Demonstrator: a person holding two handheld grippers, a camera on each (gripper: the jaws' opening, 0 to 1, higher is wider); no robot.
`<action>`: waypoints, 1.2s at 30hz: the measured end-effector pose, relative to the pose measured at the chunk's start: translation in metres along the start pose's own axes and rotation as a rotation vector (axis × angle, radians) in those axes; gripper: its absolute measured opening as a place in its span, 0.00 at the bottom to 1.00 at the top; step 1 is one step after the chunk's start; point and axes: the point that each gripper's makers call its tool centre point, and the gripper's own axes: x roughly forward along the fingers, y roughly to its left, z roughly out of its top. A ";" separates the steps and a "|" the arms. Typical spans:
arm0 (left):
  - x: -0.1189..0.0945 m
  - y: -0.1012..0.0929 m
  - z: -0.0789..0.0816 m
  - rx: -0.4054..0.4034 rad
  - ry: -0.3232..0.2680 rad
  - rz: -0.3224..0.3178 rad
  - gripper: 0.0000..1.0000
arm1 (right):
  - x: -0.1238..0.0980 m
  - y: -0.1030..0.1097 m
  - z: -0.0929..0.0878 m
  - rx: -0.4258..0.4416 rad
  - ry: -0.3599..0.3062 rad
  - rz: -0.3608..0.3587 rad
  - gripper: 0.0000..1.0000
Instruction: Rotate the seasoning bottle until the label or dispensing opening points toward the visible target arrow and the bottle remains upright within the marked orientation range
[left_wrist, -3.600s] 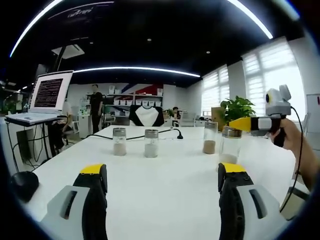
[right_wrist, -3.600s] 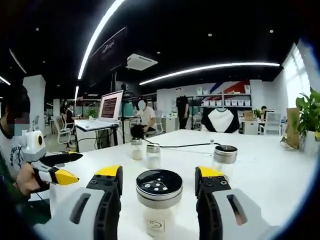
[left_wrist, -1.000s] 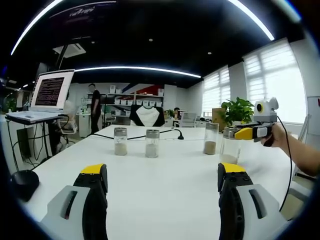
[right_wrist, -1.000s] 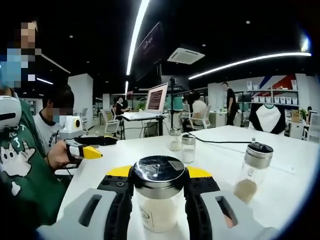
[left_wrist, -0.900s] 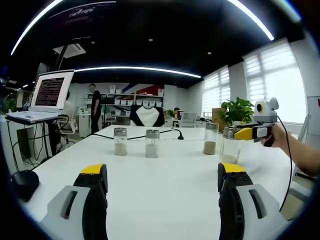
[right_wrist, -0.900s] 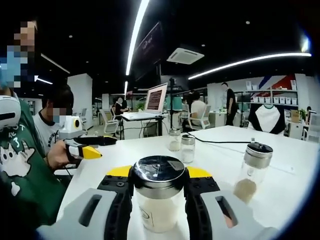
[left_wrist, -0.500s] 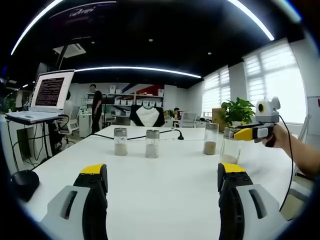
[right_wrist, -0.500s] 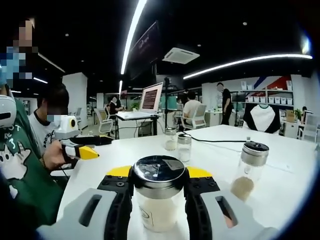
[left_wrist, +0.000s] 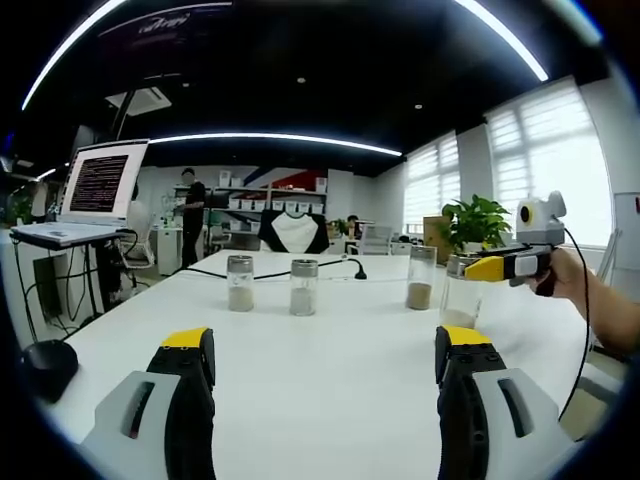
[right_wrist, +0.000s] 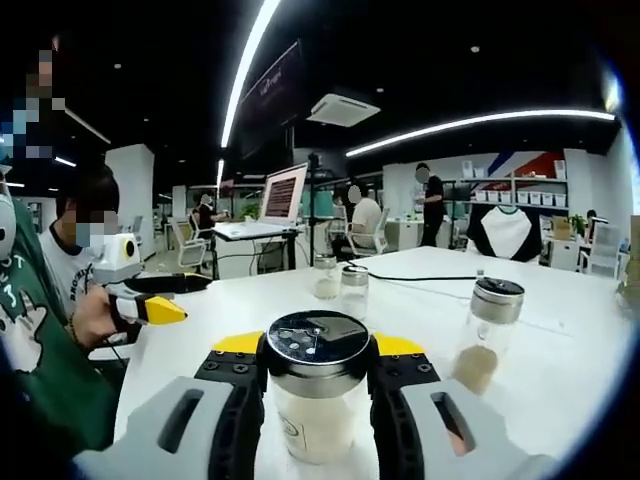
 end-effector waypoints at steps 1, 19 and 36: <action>0.000 0.000 0.000 0.000 0.000 0.000 0.96 | 0.000 -0.001 0.000 0.008 -0.001 -0.010 0.38; 0.000 -0.002 -0.001 -0.014 0.001 -0.010 0.96 | 0.000 -0.003 0.000 0.017 -0.011 -0.106 0.38; 0.000 -0.003 -0.001 -0.024 0.002 -0.017 0.96 | 0.001 -0.006 0.001 0.022 -0.054 -0.219 0.38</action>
